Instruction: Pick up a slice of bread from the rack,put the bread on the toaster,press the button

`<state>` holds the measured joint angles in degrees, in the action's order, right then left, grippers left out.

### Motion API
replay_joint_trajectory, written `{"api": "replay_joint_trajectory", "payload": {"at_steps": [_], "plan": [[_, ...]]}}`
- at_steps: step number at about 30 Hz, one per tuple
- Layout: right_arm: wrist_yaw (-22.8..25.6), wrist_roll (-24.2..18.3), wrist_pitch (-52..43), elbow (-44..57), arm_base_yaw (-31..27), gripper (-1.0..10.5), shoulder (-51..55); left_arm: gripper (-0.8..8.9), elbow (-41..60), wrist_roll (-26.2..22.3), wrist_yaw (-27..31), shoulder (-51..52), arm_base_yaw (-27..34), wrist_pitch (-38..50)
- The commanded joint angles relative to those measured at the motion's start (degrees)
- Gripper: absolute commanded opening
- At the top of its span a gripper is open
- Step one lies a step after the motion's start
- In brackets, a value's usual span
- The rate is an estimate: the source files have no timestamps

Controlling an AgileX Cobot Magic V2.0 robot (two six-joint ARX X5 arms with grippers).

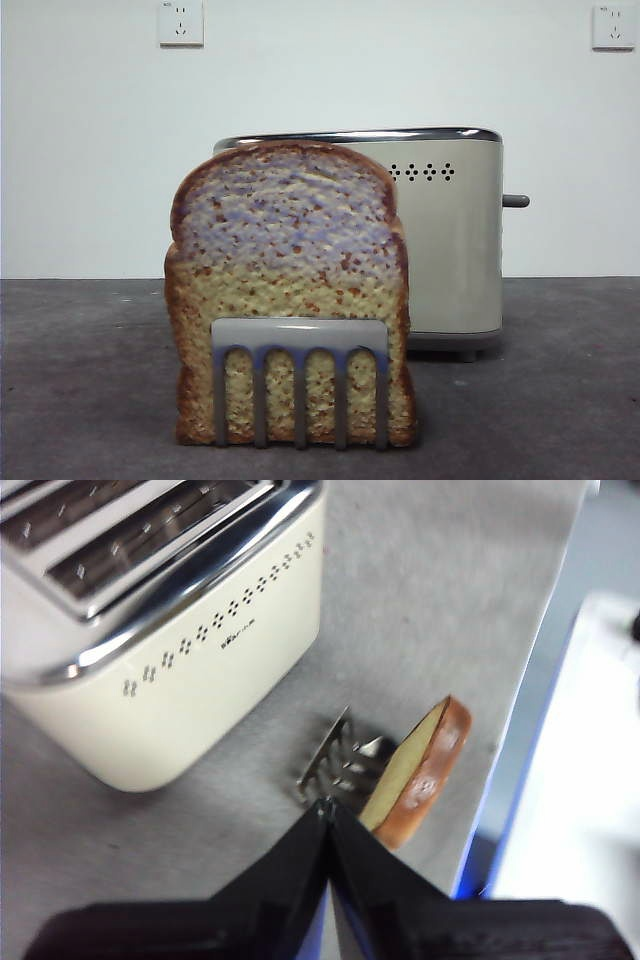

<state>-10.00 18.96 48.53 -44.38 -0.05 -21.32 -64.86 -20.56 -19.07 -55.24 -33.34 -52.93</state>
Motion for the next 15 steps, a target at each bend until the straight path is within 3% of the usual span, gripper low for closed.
{"api": "replay_joint_trajectory", "payload": {"at_steps": [1,3,9,15], "plan": [[-0.37,-1.84,-0.15,-0.59,0.02,0.0,-1.09,0.02,-3.06,-6.21,4.33,-2.75,-3.98,-1.86],[-0.76,-2.73,-0.13,-0.83,0.02,0.0,-1.90,0.19,-5.20,-7.30,7.10,-4.87,-7.08,-3.10],[-0.96,-4.24,-0.09,-1.55,0.02,0.0,-3.76,2.46,-7.89,-8.76,11.65,-10.01,-14.60,-3.78],[-0.96,-4.28,0.00,-1.70,0.02,0.0,-4.35,2.61,-7.89,-10.45,14.95,-14.53,-19.61,-4.92]]}}
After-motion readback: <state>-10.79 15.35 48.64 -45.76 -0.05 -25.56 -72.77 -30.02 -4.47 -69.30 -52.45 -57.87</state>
